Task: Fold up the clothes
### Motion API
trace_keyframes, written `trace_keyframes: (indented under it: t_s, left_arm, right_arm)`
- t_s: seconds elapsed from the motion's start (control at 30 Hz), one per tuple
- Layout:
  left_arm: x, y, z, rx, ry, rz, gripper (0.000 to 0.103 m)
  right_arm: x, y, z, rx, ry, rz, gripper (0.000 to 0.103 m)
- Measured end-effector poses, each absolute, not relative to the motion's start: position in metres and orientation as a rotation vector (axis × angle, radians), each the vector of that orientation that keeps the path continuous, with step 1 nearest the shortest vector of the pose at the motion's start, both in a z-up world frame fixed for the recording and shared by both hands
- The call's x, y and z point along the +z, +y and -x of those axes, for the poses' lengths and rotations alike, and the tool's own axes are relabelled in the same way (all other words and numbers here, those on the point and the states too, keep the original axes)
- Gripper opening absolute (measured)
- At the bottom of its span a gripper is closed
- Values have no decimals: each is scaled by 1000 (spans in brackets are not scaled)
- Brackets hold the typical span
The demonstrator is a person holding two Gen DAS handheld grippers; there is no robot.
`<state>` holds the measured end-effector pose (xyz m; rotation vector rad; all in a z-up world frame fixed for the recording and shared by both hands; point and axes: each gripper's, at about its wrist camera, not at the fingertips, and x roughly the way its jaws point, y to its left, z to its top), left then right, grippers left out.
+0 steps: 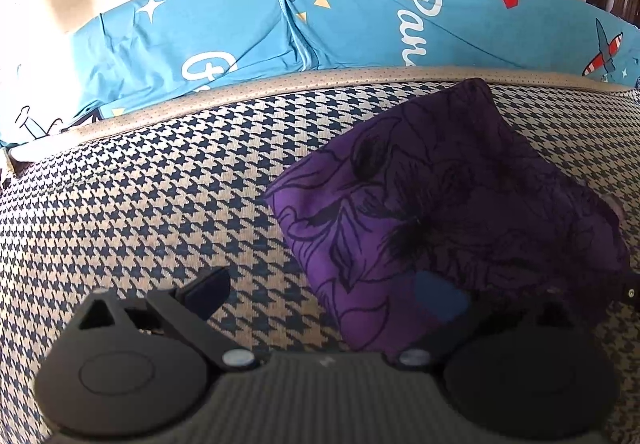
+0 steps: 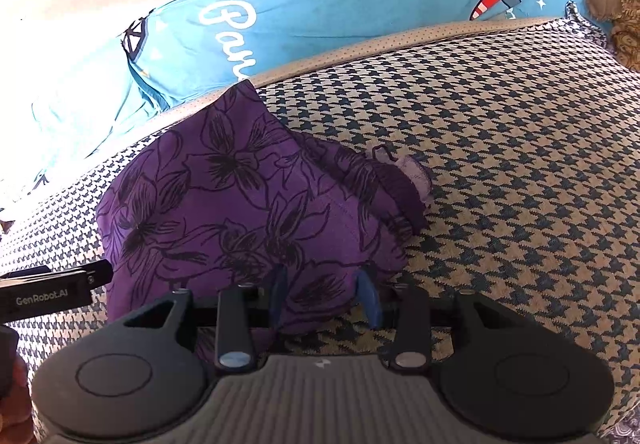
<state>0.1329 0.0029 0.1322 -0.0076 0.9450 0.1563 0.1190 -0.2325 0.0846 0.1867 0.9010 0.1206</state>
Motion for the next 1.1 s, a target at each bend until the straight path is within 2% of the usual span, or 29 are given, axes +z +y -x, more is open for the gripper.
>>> trace_keyframes:
  t_s: [0.87, 1.1]
  left_arm:
    - [126, 10, -137, 129, 969, 59, 103]
    - [126, 19, -139, 130, 988, 104, 103]
  right_arm:
    - [87, -242, -116, 115, 898, -203, 42]
    - [95, -257, -116, 141, 866, -240, 49]
